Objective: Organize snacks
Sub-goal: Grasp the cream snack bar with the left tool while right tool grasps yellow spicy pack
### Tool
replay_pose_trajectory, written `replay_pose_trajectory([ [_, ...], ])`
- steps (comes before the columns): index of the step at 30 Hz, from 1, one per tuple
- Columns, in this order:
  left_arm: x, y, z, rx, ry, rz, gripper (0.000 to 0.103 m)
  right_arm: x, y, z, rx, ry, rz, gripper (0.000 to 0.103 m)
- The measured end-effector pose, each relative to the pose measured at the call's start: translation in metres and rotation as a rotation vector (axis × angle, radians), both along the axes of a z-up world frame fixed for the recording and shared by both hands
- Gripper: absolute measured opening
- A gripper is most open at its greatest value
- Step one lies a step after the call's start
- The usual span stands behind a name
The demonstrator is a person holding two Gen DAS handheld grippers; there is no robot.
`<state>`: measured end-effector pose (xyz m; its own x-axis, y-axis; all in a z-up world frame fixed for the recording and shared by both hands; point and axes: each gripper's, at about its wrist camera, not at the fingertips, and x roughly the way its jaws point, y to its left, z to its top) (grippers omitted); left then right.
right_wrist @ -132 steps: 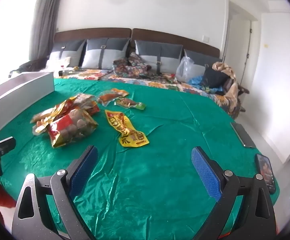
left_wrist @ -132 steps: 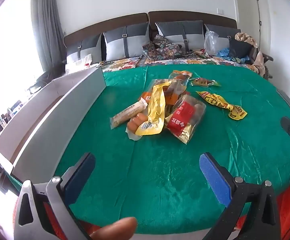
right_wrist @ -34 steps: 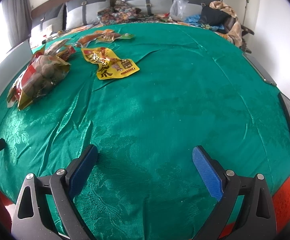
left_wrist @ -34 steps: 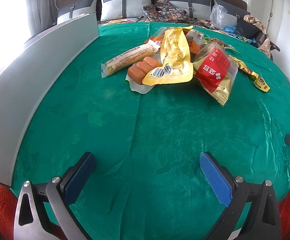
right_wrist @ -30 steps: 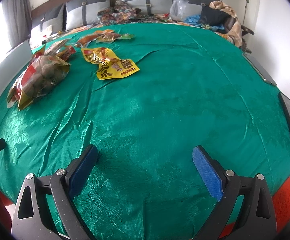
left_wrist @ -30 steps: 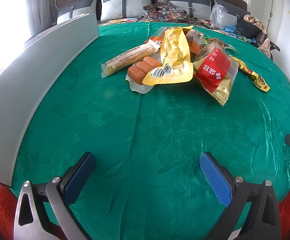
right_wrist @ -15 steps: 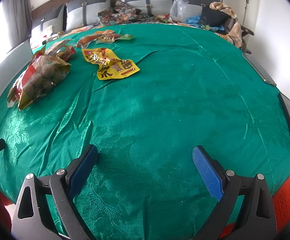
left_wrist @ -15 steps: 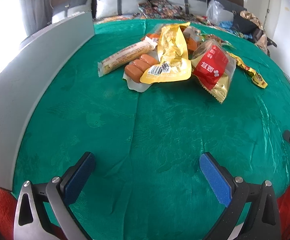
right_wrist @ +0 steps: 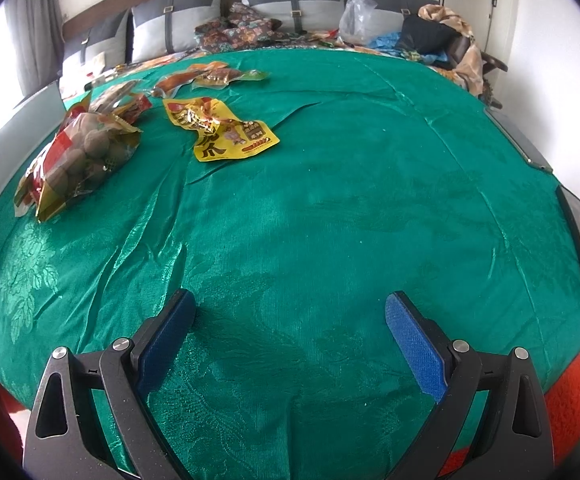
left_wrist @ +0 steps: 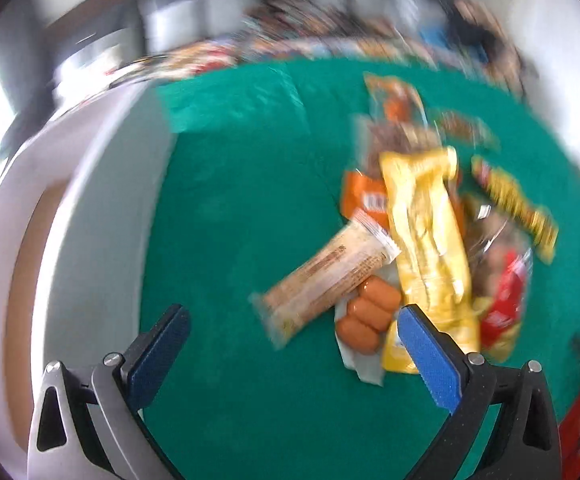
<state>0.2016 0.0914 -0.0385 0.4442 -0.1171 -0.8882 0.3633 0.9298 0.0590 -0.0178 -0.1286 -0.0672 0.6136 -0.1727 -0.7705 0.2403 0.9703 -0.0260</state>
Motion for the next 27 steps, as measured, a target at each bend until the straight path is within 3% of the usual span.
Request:
replay_pose_trajectory([
  [3,0.018,-0.022,-0.023,0.107,0.044,-0.133,0.101,0.000,0.000,0.000,-0.001,0.000,0.000,0.098],
  [5,0.026,-0.024,-0.028,0.099,0.052,-0.137,0.100,-0.001,0.000,0.000,-0.001,-0.001,0.003,0.098],
  [6,0.032,-0.018,-0.030,0.050,0.072,-0.111,0.096,-0.001,0.000,0.000,-0.001,0.000,0.004,0.098],
  [8,0.042,0.001,-0.036,-0.100,0.147,-0.007,0.062,0.000,0.001,0.000,-0.002,0.001,0.007,0.098],
  [9,0.042,0.017,-0.034,-0.186,0.141,0.062,0.054,-0.001,0.000,-0.001,-0.002,0.001,0.008,0.098],
  [12,0.028,0.045,-0.028,-0.321,0.173,0.162,0.042,0.000,0.001,-0.001,-0.001,0.001,0.009,0.098],
  [15,0.000,0.054,-0.022,-0.266,0.211,0.254,0.033,0.000,0.001,-0.001,-0.002,0.000,0.009,0.098],
  [20,-0.051,0.045,-0.015,-0.172,0.180,0.209,0.033,0.000,0.000,-0.001,-0.002,-0.004,0.007,0.098],
  [23,-0.067,0.048,-0.016,-0.152,0.135,0.214,0.032,0.000,0.000,-0.001,-0.003,-0.005,0.006,0.098],
  [27,-0.074,0.059,-0.021,-0.198,0.114,0.236,0.031,0.000,0.000,-0.001,-0.006,-0.009,0.007,0.098],
])
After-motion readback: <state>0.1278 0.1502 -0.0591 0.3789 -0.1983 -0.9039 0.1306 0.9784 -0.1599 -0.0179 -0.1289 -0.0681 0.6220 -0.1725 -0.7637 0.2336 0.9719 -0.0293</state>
